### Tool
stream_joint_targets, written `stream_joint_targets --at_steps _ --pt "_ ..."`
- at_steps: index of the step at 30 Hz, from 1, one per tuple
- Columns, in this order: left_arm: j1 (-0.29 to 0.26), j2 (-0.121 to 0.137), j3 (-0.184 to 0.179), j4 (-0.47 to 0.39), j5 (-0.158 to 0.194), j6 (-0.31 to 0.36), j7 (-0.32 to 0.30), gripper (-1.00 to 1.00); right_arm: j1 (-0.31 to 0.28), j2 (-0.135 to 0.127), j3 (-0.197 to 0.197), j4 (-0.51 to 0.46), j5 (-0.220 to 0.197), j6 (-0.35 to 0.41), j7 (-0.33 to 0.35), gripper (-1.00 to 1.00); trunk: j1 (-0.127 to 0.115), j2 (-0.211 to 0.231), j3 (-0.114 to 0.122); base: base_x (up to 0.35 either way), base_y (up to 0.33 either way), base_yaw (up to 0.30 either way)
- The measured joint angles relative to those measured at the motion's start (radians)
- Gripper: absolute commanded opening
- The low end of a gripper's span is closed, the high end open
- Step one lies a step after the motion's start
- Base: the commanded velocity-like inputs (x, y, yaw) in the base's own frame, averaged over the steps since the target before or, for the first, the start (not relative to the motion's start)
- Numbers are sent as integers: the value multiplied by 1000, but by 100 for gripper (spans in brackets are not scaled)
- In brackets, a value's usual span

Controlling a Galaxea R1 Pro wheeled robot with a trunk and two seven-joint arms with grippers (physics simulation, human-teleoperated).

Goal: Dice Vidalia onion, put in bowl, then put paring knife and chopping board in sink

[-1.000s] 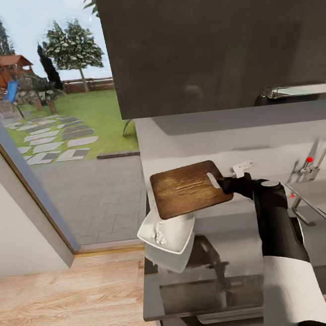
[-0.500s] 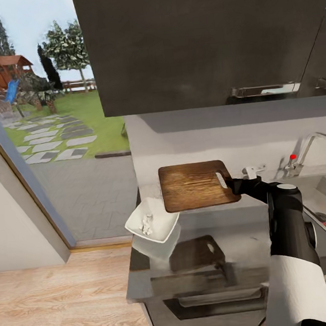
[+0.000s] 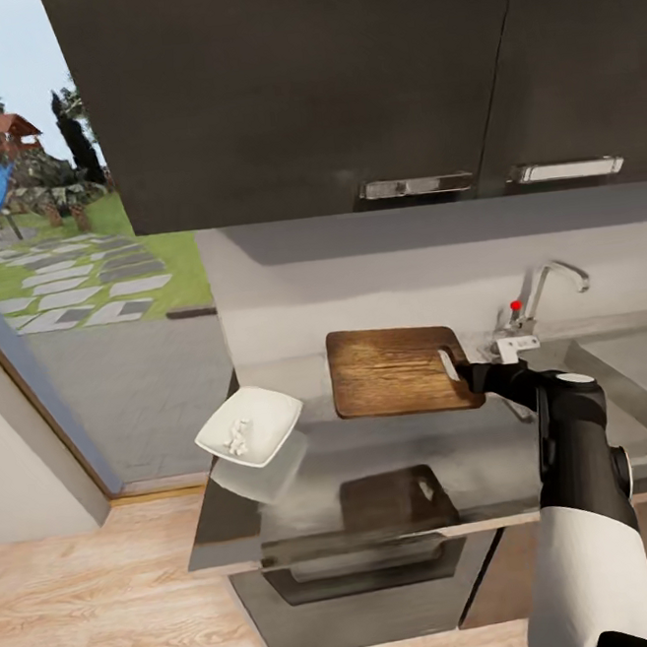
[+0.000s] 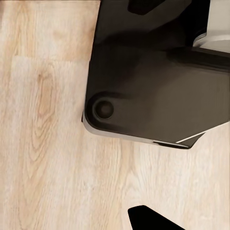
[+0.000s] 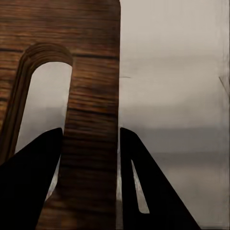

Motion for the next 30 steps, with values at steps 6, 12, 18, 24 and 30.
stream_joint_targets --at_steps 6,12,18,24,30 --pt "0 0 0 -1 0 -1 0 100 0 0 0 12 0 -1 0 -100 0 0 3 -97 -306 -66" --pt "0 0 0 2 2 -62 0 100 0 1 0 16 0 -1 0 -100 0 0 4 -27 -273 -3" --pt "0 0 0 4 3 -74 0 100 0 2 0 18 0 -1 -1 -100 0 0 4 -1 -228 0" --pt "0 0 1 4 3 -75 0 100 0 8 1 51 7 -5 -70 -100 0 0 4 0 -267 0" --pt "0 0 1 4 3 -75 0 100 0 8 2 67 0 -18 -97 -100 0 0 4 0 -316 0"
